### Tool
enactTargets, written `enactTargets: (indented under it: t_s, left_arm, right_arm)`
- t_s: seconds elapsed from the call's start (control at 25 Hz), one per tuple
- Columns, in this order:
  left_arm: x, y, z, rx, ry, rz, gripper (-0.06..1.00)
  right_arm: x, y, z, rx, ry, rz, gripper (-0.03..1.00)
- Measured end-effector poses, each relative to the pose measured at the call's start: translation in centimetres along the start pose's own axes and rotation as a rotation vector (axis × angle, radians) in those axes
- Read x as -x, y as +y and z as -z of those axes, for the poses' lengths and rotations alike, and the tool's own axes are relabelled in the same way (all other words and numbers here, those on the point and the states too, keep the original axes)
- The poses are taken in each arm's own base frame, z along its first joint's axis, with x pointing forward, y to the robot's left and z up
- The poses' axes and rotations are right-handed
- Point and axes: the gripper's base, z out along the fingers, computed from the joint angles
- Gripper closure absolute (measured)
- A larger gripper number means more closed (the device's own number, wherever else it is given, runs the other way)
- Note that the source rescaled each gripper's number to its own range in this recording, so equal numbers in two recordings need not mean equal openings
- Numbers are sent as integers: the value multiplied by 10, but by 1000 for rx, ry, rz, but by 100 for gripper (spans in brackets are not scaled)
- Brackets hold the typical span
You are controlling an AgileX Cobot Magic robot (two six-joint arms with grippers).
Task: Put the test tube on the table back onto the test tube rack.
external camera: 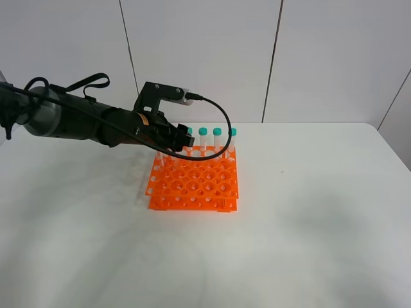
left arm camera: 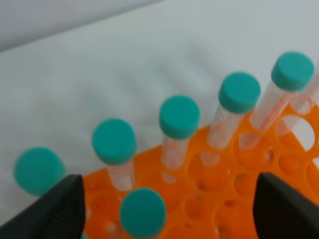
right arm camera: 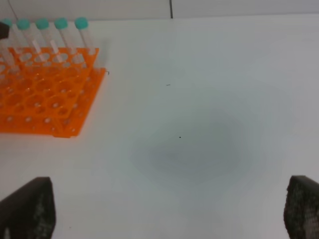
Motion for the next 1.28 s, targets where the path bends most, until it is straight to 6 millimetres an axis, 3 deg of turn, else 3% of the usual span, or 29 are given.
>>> enactTargets:
  t_s: [0.24, 0.4, 0.56, 0.88, 1.08, 1.28]
  left_arm:
    - [29, 0, 36, -2, -57, -5, 20]
    - [36, 10, 56, 19, -16, -15, 1]
    - [17, 41, 63, 74, 199, 40, -4]
    - [-28, 106, 73, 146, 646, 269, -5]
    - [-36, 125, 81, 166, 718, 334, -6]
    - [-45, 124, 93, 151, 868, 360, -6]
  right_arm:
    - [0, 0, 0, 0, 0, 0, -3]
    - [0, 0, 0, 0, 0, 0, -3]
    - [0, 0, 0, 0, 0, 0, -3]
    - [0, 0, 0, 0, 0, 0, -3]
    - [0, 0, 0, 0, 0, 0, -3]
    - [0, 0, 0, 0, 0, 0, -3]
